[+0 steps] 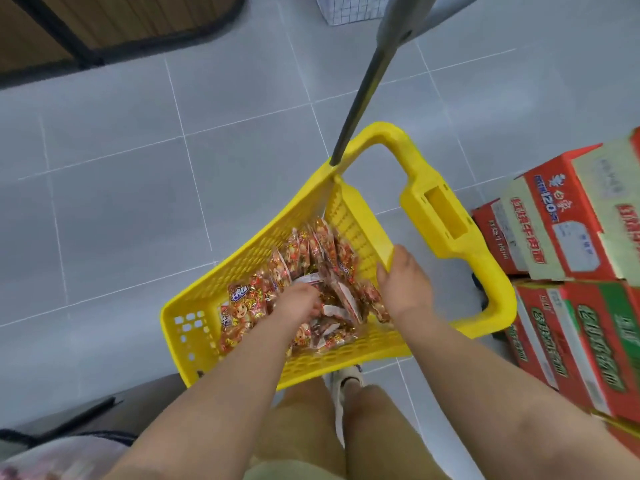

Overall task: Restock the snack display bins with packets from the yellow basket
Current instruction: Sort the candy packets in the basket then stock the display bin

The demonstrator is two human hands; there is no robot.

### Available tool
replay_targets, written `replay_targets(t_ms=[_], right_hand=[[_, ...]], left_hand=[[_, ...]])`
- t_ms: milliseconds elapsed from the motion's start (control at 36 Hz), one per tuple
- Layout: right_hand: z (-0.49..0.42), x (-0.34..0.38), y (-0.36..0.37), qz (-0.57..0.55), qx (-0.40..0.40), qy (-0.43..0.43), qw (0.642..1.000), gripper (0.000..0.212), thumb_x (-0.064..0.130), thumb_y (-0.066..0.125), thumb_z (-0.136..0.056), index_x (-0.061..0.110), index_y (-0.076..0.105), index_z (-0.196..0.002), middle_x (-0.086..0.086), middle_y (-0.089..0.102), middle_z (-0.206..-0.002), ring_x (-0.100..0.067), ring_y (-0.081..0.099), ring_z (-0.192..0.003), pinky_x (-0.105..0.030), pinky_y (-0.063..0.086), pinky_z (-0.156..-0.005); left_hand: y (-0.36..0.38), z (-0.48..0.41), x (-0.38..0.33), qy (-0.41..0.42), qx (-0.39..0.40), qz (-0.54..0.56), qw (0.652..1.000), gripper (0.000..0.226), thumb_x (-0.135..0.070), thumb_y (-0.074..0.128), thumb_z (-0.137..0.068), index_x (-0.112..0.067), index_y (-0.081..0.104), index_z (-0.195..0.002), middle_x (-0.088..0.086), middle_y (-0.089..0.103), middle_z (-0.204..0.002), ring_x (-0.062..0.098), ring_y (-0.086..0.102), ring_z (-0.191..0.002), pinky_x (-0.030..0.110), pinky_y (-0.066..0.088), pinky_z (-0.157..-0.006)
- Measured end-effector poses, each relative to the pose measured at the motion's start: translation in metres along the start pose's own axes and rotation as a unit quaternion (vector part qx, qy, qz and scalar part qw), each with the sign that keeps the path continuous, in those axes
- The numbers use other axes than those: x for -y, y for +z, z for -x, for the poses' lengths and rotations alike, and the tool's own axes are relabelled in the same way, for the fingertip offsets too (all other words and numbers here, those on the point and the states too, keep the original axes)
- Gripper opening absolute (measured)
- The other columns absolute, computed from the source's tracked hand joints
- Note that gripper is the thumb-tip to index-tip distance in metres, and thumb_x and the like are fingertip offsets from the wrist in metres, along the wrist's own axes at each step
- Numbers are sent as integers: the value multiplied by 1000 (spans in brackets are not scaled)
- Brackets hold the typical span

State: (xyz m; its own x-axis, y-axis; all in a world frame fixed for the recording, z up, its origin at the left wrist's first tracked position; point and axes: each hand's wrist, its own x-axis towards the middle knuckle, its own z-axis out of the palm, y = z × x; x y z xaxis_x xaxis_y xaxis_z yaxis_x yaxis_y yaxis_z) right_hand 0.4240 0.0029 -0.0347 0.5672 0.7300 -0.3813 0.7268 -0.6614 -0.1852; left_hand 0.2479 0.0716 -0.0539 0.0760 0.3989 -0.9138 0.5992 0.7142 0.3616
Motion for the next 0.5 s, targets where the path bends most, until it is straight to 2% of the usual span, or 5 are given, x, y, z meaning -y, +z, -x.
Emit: replay_targets(t_ms=[139,222,333,417,500], right_hand=[[-3,-2,7,-6,-25,-14,1000,47,34,47,-96,4,42,-131,-16,56,-118,-34,56,-104,-42,44,-75],[-4,-2,8,-10,-34,-13,999,47,33,49,-95,5,42,-131,-16,56,-119,-34,56,-105,-42,44,-75],[-4,-4,10,-2,-38,-11,999,47,34,48,-95,6,42,-132,-14,55,-120,-33,56,-106,-41,43,-77],[-4,-5,11,1,-39,-11,999,48,34,48,-95,7,41,-133,-14,55,-122,-32,55,-107,-41,42,-78],[-4,-5,12,-2,-47,-14,999,48,34,49,-94,7,40,-133,-14,55,-122,-32,55,-107,-40,42,-77]], left_hand=[[32,-20,2,-32,42,-39,998,14,-21,56,-93,-10,53,-85,11,52,-75,23,51,-63,30,42,-60],[46,-26,12,-57,78,-65,993,36,-37,60,-90,-3,64,-98,8,52,-74,21,52,-66,26,41,-57],[61,-35,20,-43,68,-65,995,32,-46,59,-89,-13,62,-86,7,62,-88,23,57,-78,31,46,-66],[68,-41,19,-26,52,-54,997,30,-43,57,-92,-14,59,-98,11,66,-97,24,62,-81,30,51,-66],[67,-44,17,-26,43,-40,998,18,-28,51,-97,-13,53,-106,13,61,-86,24,62,-71,35,55,-66]])
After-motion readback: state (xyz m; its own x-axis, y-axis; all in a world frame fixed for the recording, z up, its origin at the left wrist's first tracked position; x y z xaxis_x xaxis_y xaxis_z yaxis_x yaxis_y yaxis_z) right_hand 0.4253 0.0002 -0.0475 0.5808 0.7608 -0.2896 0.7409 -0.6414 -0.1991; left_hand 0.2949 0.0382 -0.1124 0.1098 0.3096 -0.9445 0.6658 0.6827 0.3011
